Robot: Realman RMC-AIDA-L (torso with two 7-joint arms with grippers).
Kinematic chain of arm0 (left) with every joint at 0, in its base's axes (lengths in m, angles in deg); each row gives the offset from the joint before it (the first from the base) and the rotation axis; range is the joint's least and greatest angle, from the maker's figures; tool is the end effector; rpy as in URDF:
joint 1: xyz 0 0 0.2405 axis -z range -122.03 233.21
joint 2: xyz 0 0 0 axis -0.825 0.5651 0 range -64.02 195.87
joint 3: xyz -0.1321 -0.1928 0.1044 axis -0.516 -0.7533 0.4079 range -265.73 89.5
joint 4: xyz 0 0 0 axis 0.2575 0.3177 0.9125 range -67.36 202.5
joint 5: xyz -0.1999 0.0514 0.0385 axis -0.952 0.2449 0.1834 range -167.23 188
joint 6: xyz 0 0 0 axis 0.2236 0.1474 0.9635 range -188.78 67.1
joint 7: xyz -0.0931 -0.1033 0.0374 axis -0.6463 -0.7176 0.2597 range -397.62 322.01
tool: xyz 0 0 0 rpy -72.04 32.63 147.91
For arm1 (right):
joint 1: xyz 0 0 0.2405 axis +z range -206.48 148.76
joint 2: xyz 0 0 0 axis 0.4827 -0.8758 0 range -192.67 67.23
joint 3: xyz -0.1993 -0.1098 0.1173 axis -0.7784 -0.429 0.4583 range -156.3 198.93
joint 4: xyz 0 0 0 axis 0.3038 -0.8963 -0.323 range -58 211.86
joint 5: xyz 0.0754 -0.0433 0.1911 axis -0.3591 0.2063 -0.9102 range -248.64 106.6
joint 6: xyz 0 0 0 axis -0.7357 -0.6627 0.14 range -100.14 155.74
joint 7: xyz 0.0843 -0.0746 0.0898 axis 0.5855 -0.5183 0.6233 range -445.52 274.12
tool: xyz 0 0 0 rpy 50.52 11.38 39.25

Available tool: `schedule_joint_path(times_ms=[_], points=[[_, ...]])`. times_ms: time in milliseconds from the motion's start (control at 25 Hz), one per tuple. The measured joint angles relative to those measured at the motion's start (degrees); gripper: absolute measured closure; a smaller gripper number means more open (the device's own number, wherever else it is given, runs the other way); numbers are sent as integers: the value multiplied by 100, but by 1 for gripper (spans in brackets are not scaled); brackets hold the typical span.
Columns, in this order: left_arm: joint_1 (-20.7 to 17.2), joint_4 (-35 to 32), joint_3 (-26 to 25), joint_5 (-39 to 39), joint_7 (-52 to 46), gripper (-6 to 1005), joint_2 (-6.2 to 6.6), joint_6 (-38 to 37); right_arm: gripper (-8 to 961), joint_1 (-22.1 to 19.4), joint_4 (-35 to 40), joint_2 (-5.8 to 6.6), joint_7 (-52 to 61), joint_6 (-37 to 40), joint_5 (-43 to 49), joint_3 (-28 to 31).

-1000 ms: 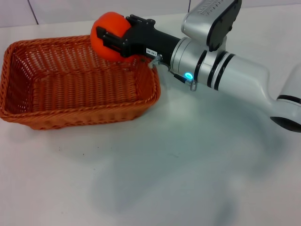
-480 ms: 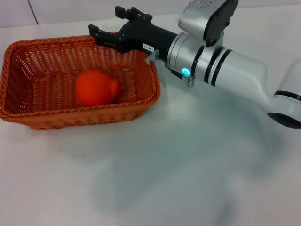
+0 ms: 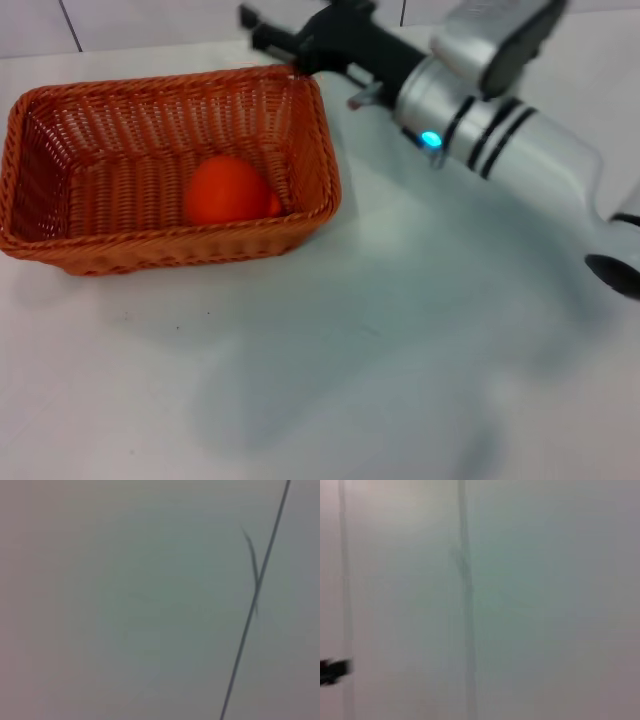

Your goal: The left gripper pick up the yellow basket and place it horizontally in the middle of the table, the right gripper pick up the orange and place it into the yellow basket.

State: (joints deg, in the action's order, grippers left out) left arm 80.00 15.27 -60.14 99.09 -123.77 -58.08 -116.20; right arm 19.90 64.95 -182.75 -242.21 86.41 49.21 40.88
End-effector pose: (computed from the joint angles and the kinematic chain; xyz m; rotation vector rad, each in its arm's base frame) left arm -0.3143 0.3773 0.1228 -1.6231 -0.8322 -0.8730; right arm 0.1669 0.4032 -0.0875 -0.4558 -2.1059 -0.9531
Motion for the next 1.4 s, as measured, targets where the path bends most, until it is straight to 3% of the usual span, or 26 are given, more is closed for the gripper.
schedule_joint_path(times_ms=[240, 520, 1040, 1400], points=[[-58, 400, -73, -674, 795, 112, -3, 69, 4, -790, 28, 7, -576, 1076, -9, 1294], [-156, 795, -83, -1390, 1851, 111, -14, 92, 4, -1426, 147, 15, -579, 1420, -12, 2426], [-308, 1585, -253, -2242, 3677, 111, -15, 6, 5, -2133, 329, 4, -582, 1578, -18, 2923], [-362, 1837, -343, -2429, 4088, 112, 0, 22, 6, -2294, 486, 10, -581, 1542, -17, 3003]])
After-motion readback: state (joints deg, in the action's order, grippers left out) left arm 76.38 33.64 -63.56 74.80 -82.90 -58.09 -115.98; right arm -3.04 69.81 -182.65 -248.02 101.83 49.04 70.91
